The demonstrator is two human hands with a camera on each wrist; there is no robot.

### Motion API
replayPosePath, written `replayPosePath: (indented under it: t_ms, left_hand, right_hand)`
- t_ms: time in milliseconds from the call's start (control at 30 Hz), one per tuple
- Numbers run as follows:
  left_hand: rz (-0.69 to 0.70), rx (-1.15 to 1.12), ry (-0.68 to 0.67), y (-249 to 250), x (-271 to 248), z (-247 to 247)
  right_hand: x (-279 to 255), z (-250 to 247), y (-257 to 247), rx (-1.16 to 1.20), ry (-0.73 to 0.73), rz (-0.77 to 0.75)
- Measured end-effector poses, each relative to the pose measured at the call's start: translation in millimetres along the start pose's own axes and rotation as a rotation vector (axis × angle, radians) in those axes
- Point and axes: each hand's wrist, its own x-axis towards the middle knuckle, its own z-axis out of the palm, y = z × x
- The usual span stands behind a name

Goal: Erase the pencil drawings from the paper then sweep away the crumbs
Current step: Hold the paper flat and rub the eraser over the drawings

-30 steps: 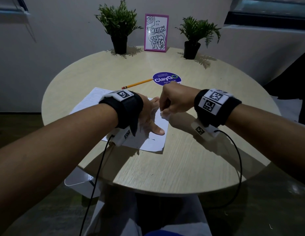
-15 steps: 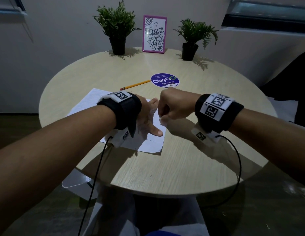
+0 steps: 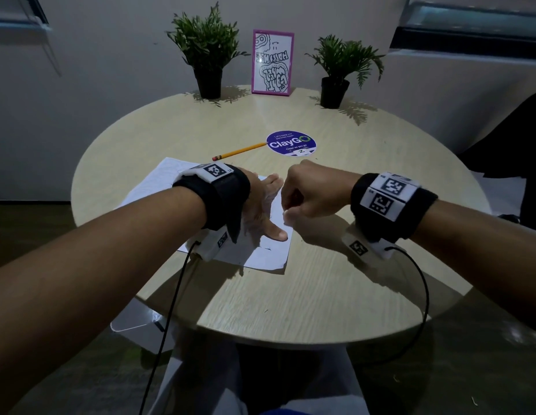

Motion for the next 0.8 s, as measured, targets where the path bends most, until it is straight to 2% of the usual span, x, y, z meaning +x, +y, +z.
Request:
replayPosePath:
  t_ms: [100,267,367,500,567,667,800]
  left_hand:
    - [-0.017,0.008,0.000,0.9,-0.7,0.3]
    - [-0.045,0.041,0.011,1.8,-4.4,-0.5]
    - [-0.047,0.023,0.016,4.8,-8.7,-1.6]
    - [0.016,-0.024,0.009,2.1,-2.4,-0.6]
    - [0.000,-0.011,0.013,1.4,-0.8,-0.5]
    - [-0.005,0.012,0.025,-2.0,-3.9,0.0]
    - [0.073,0.017,0.015,-13.9,-4.6,3.9]
  right_hand:
    - [-0.8,-4.5,7.6,0.053,-0.059,0.016]
    - [10.7,-10.9,27.9,-0.013,0.113,0.139]
    - [1.3,-3.7,11.1,-0.014,0.099,0.047]
    - [-10.3,-1.9,-5.8,-0.012,-0.021,-0.039]
    - [-6.0,-8.5,1.7,-0.026,0.022,-0.017]
    - [1.7,-20.5,17.7,-0.034,0.180,0.063]
    - [0.5,-26.2,29.4,-0.050,0.195,0.145]
